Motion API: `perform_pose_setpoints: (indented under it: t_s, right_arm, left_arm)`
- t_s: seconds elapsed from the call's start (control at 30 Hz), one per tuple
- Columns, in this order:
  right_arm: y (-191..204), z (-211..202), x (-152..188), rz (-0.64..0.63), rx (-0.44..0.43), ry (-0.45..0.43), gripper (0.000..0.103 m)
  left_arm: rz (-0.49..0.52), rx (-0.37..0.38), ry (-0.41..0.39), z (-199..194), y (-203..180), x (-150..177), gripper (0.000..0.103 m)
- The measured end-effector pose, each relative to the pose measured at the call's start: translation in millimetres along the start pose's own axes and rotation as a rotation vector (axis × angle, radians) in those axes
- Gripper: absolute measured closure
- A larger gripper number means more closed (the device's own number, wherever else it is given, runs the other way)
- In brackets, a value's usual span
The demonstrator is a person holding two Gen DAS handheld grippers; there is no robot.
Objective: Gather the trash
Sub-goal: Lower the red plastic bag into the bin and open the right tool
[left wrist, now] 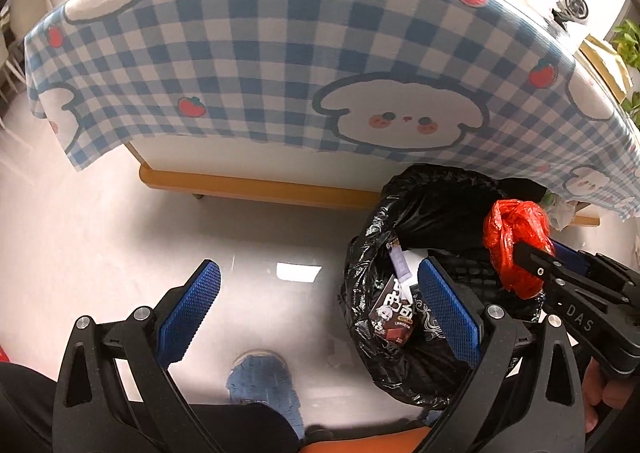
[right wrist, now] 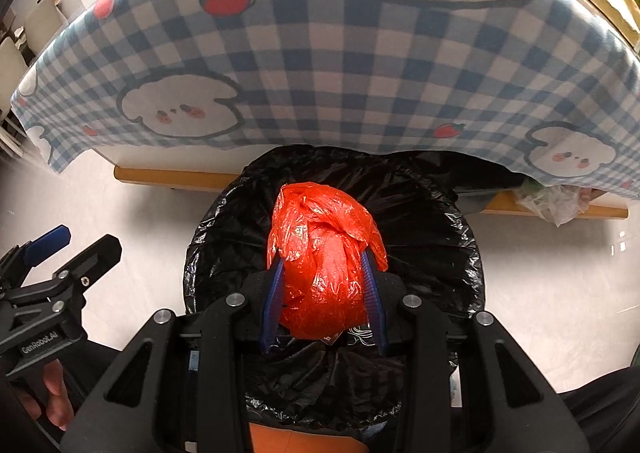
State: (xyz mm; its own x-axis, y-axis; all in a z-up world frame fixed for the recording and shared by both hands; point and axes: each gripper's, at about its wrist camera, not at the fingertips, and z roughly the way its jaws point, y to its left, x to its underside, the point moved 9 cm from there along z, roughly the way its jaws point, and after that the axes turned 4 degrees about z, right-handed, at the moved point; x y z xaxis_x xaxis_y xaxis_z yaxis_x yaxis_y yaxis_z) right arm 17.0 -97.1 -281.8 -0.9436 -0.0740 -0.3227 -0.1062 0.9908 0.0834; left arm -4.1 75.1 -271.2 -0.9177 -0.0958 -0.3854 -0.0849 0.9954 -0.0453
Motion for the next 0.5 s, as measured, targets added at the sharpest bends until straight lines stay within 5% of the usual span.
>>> perform_pose_setpoints:
  t_s: [0.33,0.5]
  right_arm:
    - [1.3,4.8,-3.3,-0.006,0.004,0.000,0.060]
    - [-2.5,3.3,-5.8,-0.005,0.013,-0.009,0.044]
  left_arm:
    - [0.003,0.006,0.001,3.1,-0.1,-2.1,0.006]
    - [0.003,0.003,0.001,3.0,-2.0,-2.9,0.006]
